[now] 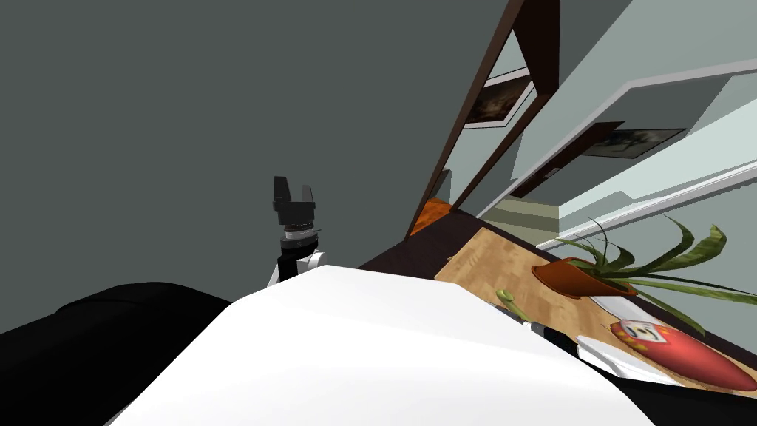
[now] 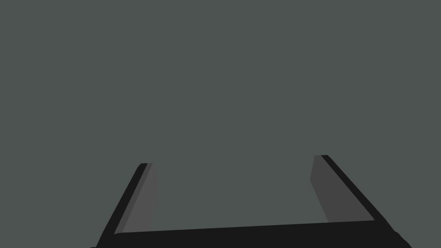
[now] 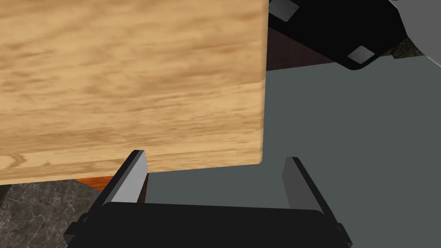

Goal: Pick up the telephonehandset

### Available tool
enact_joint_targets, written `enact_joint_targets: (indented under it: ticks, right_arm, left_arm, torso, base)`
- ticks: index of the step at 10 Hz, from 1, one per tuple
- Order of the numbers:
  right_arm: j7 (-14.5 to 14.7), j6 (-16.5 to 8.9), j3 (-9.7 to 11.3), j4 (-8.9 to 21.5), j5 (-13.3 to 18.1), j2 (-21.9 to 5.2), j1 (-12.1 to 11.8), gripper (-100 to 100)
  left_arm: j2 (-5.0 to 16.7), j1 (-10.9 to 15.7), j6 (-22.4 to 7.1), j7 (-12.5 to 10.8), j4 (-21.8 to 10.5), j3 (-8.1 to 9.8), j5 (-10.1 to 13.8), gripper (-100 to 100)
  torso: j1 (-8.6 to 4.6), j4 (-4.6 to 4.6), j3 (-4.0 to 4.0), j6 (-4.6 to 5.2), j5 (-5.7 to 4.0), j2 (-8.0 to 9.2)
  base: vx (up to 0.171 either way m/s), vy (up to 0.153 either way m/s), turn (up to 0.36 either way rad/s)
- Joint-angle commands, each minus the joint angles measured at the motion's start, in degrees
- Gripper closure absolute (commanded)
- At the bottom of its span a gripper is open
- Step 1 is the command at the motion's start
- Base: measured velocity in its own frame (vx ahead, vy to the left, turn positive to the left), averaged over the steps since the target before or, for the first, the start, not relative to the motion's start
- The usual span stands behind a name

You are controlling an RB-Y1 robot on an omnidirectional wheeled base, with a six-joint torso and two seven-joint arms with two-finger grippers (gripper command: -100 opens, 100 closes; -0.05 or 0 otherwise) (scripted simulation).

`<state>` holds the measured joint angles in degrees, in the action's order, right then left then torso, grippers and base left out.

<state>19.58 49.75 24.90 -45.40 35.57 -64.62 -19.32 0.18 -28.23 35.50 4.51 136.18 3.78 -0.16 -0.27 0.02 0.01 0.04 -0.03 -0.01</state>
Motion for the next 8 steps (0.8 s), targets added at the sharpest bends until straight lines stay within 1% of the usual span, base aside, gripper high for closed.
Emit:
enact_joint_targets:
  ticks: [1, 3, 4, 5, 6, 7, 8]
  right_arm:
    - [-0.05, -1.37, 0.76, 1.92, 0.58, -1.1, -0.35, -100]
    - [0.22, -2.55, 3.32, 6.84, 2.23, -3.79, 0.66, -100]
    - [0.22, -2.55, 3.32, 6.99, 2.23, -3.79, 0.66, -100]
    - [0.22, -2.55, 3.32, 8.01, 2.23, -3.79, 0.66, -100]
    - [0.31, -3.2, 4.57, 9.81, 2.95, -4.68, 1.14, -100]
    - [0.31, -3.2, 4.57, 9.83, 2.95, -4.68, 1.14, -100]
    - [0.31, -3.2, 4.57, 10.73, 2.95, -4.68, 1.14, -100]
  left_arm:
    - [0.0, 0.0, 0.0, 0.0, 0.0, 0.0, 0.0, 0]
    - [0.0, 0.0, 0.0, 0.0, 0.0, 0.0, 0.0, 0]
    - [0.0, 0.0, 0.0, 0.0, 0.0, 0.0, 0.0, 0]
    - [0.0, -0.01, 0.0, 0.0, 0.0, 0.01, 0.0, 0]
    - [0.0, -0.01, 0.0, 0.0, 0.0, 0.01, 0.0, 0]
    - [0.0, -0.01, 0.0, 0.0, 0.0, 0.0, 0.0, 0]
    - [0.0, -0.01, 0.0, 0.0, 0.0, 0.0, 0.0, 0]
  torso:
    - [0.0, 0.0, 0.0, 0.0, 0.0, 0.0]
    - [0.0, 0.0, 0.01, 0.04, -0.03, 0.02]
    - [-0.06, 0.0, 0.0, 0.03, -0.02, 0.01]
    - [-0.03, 0.0, -0.01, 0.07, -0.05, -0.01]
    - [0.07, 0.0, 0.0, 0.08, -0.02, 0.0]
    - [0.05, -0.01, -0.02, 0.04, 0.0, -0.03]
    - [0.04, -0.01, -0.01, 0.05, -0.03, -0.01]
  base:
    - [0.008, -0.042, 0.085]
    - [0.009, -0.052, 0.158]
    - [0.016, -0.053, 0.051]
    - [0.014, -0.02, -0.03]
    - [0.023, -0.032, 0.094]
    - [0.011, -0.039, 0.078]
    - [0.0, -0.019, 0.002]
